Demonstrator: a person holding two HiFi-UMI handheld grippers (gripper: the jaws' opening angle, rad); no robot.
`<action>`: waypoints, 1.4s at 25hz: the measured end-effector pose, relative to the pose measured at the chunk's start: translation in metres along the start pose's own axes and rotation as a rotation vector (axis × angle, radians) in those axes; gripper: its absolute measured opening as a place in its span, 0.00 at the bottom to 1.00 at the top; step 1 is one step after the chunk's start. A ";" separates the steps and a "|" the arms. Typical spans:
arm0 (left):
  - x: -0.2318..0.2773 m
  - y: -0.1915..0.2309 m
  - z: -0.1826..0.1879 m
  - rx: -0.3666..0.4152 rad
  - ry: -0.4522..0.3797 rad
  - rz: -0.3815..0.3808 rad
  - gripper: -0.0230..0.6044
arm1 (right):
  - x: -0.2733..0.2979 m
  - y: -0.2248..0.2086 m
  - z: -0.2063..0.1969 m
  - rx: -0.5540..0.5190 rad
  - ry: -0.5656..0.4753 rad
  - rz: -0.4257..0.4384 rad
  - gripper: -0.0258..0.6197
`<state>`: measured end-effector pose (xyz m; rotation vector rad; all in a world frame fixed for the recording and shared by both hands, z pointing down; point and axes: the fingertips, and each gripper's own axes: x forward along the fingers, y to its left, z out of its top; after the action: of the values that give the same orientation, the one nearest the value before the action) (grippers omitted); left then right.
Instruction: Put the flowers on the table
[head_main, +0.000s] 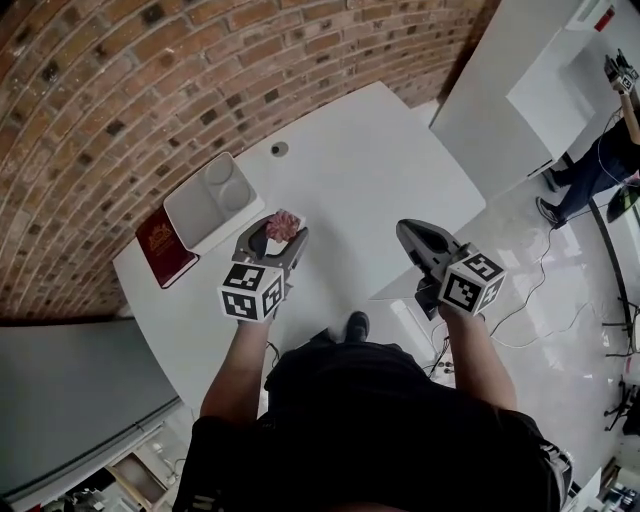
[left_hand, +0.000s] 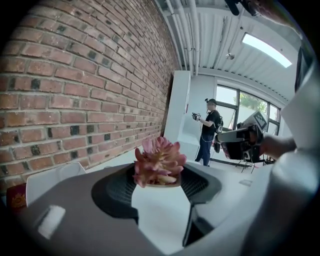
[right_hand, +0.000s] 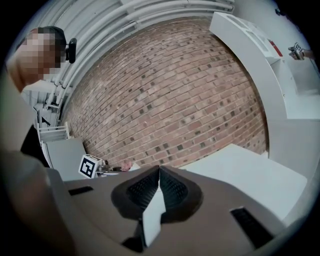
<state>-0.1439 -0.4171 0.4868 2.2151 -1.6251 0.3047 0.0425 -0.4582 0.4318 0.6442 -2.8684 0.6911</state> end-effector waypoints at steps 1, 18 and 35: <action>0.005 0.004 -0.004 -0.002 0.011 -0.005 0.47 | 0.006 -0.001 -0.001 0.003 0.006 -0.001 0.06; 0.087 0.040 -0.086 -0.041 0.162 -0.072 0.47 | 0.060 -0.018 -0.060 0.057 0.147 -0.020 0.06; 0.149 0.044 -0.176 0.019 0.311 -0.123 0.47 | 0.052 -0.042 -0.114 0.143 0.183 -0.103 0.06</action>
<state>-0.1313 -0.4845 0.7111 2.1423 -1.3215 0.5995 0.0162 -0.4595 0.5614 0.7017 -2.6169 0.8957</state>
